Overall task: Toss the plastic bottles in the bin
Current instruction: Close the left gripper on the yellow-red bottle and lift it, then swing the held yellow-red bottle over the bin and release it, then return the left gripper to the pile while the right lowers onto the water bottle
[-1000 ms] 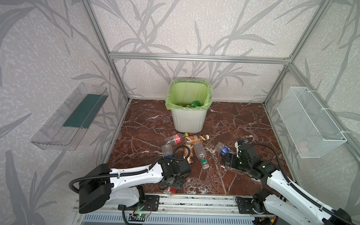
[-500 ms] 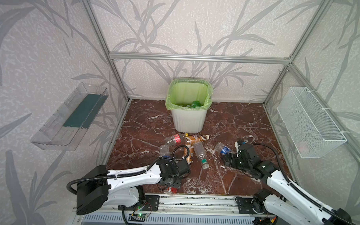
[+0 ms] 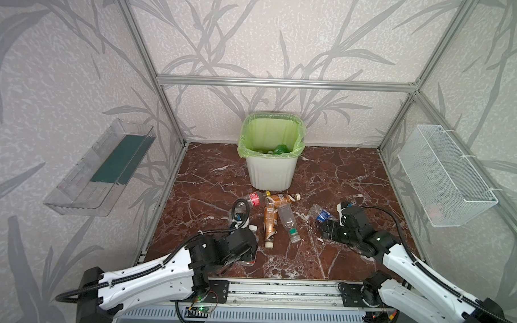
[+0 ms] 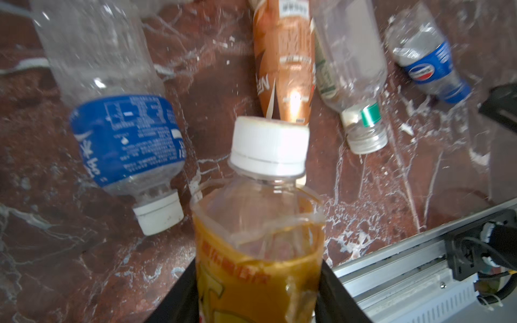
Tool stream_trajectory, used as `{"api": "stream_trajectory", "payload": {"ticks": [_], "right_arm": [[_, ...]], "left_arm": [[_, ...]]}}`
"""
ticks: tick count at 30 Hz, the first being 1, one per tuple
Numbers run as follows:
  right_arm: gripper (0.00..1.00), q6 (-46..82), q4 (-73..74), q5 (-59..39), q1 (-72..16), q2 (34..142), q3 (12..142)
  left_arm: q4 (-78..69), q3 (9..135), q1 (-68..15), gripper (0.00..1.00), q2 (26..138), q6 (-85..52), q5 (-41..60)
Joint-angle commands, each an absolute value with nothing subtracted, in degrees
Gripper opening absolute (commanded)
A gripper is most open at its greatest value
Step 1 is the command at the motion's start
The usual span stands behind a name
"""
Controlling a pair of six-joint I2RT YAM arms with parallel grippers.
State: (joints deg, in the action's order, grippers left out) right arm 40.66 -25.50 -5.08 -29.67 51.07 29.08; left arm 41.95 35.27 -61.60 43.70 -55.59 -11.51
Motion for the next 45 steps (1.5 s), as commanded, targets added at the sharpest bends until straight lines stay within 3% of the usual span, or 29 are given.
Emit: {"api": "stream_trajectory", "payload": {"ticks": [1, 7, 12, 13, 15, 16, 17, 19, 22, 33, 38, 45], "right_arm": [[0.87, 40.21, -24.6, -5.55, -29.51, 51.93, 29.49], [0.87, 39.09, -25.91, -5.98, -29.52, 52.67, 31.04], [0.87, 38.41, -28.85, -5.19, -29.41, 52.03, 34.74], [0.87, 38.19, -29.59, -4.97, -29.38, 52.03, 35.67], [0.87, 37.5, -31.47, -4.27, -29.4, 51.74, 37.55], [0.87, 37.38, -31.99, -3.93, -29.36, 51.45, 37.96], [0.88, 37.35, -32.4, -3.48, -29.28, 50.74, 37.99], [0.9, 37.7, -32.87, -2.44, -29.08, 49.21, 37.57], [0.91, 38.74, -32.44, -1.74, -28.32, 47.49, 35.92], [0.91, 34.45, -29.65, -4.04, -23.9, 52.73, 34.37], [0.91, 31.18, -29.47, -3.75, -22.96, 56.77, 35.86], [0.93, 26.74, -28.43, -3.6, -22.86, 63.69, 38.88]], "left_arm": [[38.39, 38.09, -59.11, 0.46, 41.23, -49.82, -17.39], [31.47, 57.74, -47.65, 0.47, 47.38, -31.87, -11.52], [34.11, 97.39, -34.23, 0.47, 72.12, -20.71, -0.6], [36.68, 105.29, -31.88, 0.52, 77.52, -20.8, 0.12], [47.37, 123.0, -26.86, 0.76, 89.84, -23.96, 3.13], [53.57, 130.06, -25.95, 0.81, 93.93, -24.0, 4.35], [58.3, 134.72, -25.86, 0.98, 96.47, -23.83, 4.03], [56.85, 129.16, -26.18, 0.99, 93.03, -23.77, 3.32], [42.38, 108.01, -25.98, 0.99, 79.1, -23.61, 2.94], [40.99, 64.01, -25.83, 0.97, 47.29, -30.28, -0.53], [41.24, 53.37, -25.83, 0.96, 40.82, -35.17, 0.37], [40.57, 50.27, -25.8, 0.96, 40.03, -36.27, 0.43]]}}
